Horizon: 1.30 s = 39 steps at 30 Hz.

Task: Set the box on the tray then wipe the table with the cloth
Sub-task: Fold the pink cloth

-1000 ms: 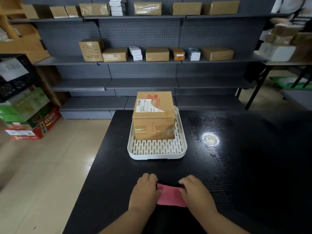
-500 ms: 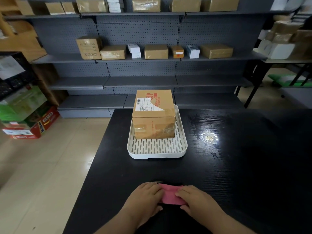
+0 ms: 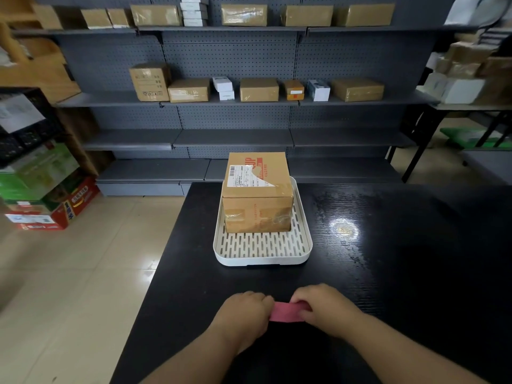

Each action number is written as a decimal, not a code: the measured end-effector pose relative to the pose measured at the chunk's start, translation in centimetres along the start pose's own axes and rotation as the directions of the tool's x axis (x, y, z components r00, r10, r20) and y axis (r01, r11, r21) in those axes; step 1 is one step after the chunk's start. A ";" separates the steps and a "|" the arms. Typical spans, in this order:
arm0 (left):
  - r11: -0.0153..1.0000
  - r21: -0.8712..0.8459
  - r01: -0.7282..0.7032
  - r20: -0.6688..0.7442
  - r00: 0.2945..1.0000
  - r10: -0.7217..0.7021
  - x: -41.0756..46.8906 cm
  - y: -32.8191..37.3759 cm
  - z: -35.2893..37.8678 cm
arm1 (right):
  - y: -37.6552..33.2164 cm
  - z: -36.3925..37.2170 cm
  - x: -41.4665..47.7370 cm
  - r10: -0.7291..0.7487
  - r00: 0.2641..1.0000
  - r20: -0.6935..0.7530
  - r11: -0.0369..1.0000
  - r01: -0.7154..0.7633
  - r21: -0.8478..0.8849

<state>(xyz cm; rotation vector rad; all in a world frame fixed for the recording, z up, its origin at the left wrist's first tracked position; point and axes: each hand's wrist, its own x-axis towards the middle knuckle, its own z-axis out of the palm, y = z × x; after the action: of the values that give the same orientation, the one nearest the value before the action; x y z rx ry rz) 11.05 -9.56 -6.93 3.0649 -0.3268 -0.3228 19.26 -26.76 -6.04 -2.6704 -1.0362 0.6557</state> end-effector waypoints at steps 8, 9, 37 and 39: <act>0.991 -0.097 0.091 -0.203 0.973 -0.109 2.0 -4.3 -6.0 | -1.7 -6.1 3.3 -0.003 0.984 -0.179 0.993 0.024 0.114; 0.991 -0.089 0.095 -0.222 0.969 -0.113 2.5 -4.8 -6.5 | -1.8 -6.8 3.8 -0.011 0.979 -0.204 0.994 0.032 0.102; 0.999 -0.008 0.053 -0.029 0.998 -0.054 8.1 -10.7 -3.7 | 1.7 -4.6 11.3 -0.219 0.969 -0.115 0.975 0.214 -0.054; 0.997 -0.041 0.060 0.010 0.998 -0.060 8.1 -11.4 -3.3 | 2.0 -4.8 11.5 -0.215 0.976 -0.040 0.976 0.213 -0.046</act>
<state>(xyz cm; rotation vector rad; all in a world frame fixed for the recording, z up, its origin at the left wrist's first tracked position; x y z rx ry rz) 21.81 -0.11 -6.10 3.0382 -0.2259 -0.3411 30.26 -20.59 -6.32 -2.5442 -1.3148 0.5348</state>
